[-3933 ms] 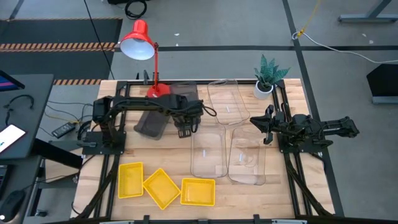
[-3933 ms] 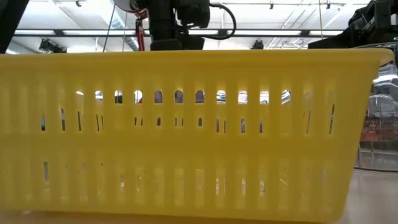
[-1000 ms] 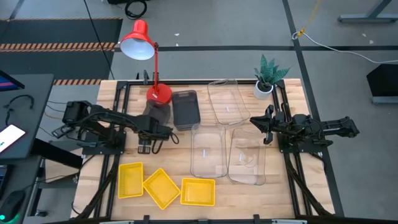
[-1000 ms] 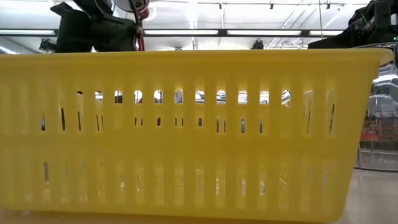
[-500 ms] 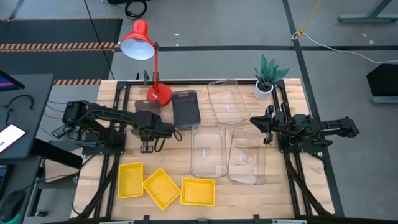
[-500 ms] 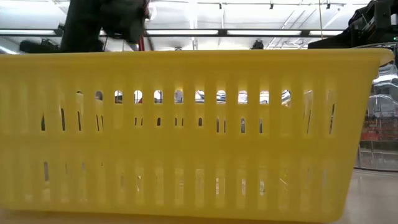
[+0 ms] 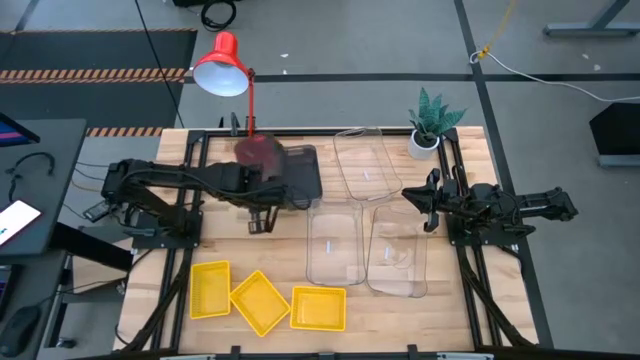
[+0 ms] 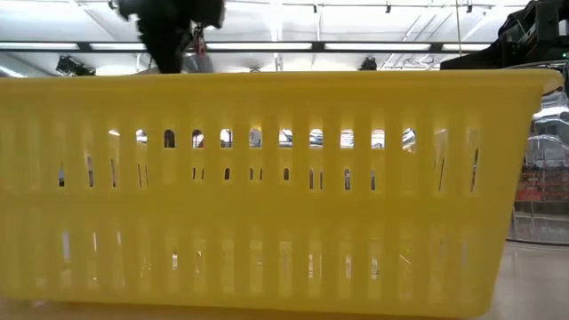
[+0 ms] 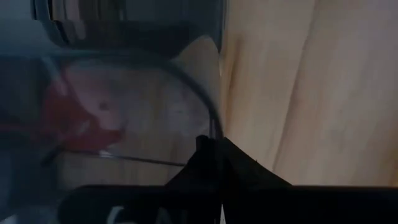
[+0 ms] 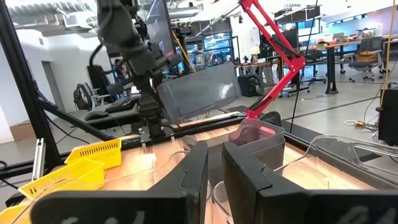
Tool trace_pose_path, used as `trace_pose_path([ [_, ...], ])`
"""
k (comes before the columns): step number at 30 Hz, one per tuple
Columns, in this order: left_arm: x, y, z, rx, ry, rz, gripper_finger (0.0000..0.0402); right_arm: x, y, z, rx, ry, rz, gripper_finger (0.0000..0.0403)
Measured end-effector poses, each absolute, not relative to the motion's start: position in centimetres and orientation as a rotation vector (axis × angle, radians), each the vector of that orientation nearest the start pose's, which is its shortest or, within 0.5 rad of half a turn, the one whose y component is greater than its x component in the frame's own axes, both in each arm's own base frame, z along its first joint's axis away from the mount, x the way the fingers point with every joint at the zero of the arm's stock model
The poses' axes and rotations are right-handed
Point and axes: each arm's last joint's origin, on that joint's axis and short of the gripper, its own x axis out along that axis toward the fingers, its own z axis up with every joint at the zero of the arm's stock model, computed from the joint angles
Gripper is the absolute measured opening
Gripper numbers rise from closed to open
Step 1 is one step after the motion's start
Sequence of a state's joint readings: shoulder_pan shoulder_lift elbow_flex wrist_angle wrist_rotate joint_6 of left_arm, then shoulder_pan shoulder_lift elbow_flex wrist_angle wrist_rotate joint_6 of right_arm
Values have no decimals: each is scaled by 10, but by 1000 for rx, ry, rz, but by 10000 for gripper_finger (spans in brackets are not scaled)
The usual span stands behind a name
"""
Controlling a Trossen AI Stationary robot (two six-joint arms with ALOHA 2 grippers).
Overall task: Stack baskets by color
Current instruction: Stack the left black bin on top of the right black bin
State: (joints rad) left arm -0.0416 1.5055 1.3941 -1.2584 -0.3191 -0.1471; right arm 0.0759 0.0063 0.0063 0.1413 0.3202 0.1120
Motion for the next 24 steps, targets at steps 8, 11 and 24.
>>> trace_pose_path([
  [8,293,11,313,74,1096,409,3,96,-2,179,139,-153,-236,54],
  [11,296,19,315,55,1061,432,3,96,-2,179,139,-152,-236,54],
  [24,335,42,267,44,1158,375,2,96,-2,179,140,-157,-231,54],
])
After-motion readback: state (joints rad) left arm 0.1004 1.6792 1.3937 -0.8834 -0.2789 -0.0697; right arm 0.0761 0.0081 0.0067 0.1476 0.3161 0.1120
